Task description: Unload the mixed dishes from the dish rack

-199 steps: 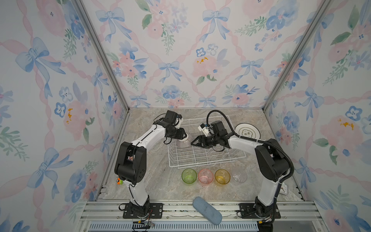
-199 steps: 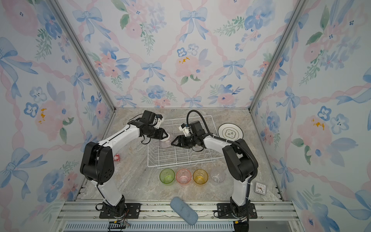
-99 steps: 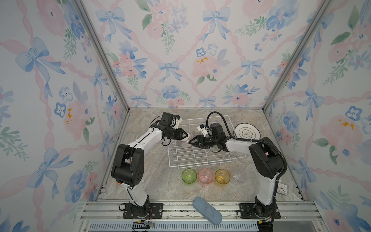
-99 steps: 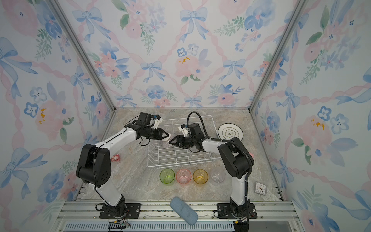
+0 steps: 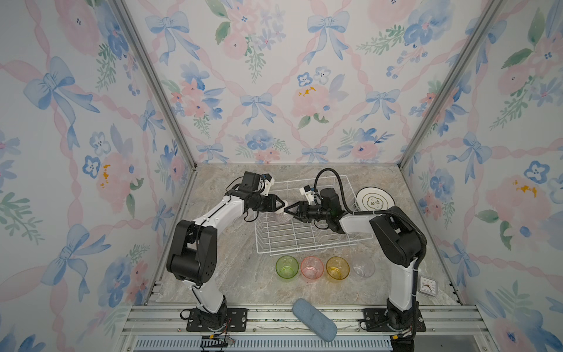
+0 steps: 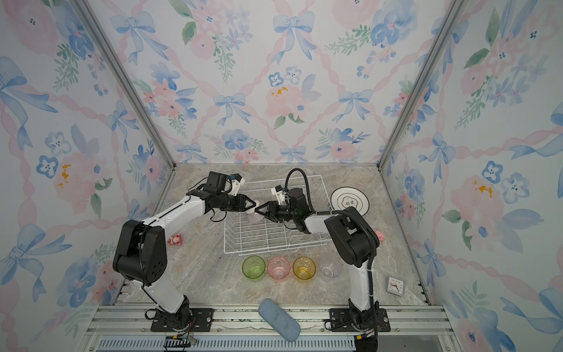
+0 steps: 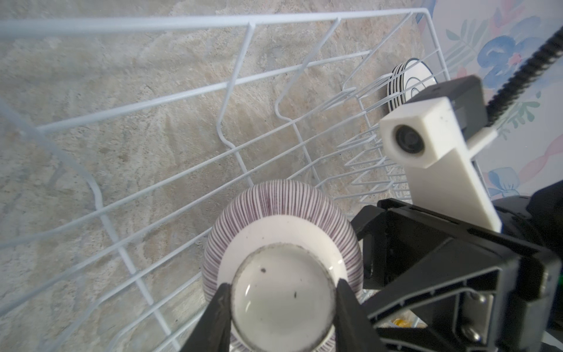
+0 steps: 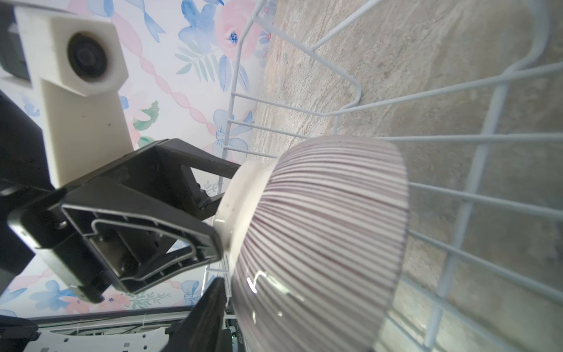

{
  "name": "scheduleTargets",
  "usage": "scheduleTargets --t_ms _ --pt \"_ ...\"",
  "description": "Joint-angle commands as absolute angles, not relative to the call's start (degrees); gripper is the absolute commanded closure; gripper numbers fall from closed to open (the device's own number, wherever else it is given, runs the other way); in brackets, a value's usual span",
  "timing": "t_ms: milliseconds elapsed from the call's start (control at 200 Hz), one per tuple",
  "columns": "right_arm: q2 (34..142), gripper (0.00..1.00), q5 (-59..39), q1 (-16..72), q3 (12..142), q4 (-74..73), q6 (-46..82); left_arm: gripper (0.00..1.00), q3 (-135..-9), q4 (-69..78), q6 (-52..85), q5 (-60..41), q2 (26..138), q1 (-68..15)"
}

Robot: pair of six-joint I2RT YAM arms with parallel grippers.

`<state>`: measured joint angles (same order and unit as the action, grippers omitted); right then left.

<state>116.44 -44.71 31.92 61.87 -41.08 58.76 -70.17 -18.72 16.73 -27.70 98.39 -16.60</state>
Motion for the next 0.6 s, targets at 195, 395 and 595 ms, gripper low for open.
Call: scheduleTargets --t_ms 195,395,595 --pt "119.83 0.69 -47.37 32.61 62.36 -53.18 65.00 0.66 -68.64 -16.88 16.52 -30.15 96.67 -16.10" --pt "121.82 0.82 -47.90 32.78 63.74 -56.22 66.98 0.66 -68.38 -16.89 16.44 -30.23 96.84 -15.85" --pt "123.35 0.97 -48.00 32.87 64.86 -58.62 68.41 0.66 -68.12 -16.88 16.35 -30.10 96.48 -15.67"
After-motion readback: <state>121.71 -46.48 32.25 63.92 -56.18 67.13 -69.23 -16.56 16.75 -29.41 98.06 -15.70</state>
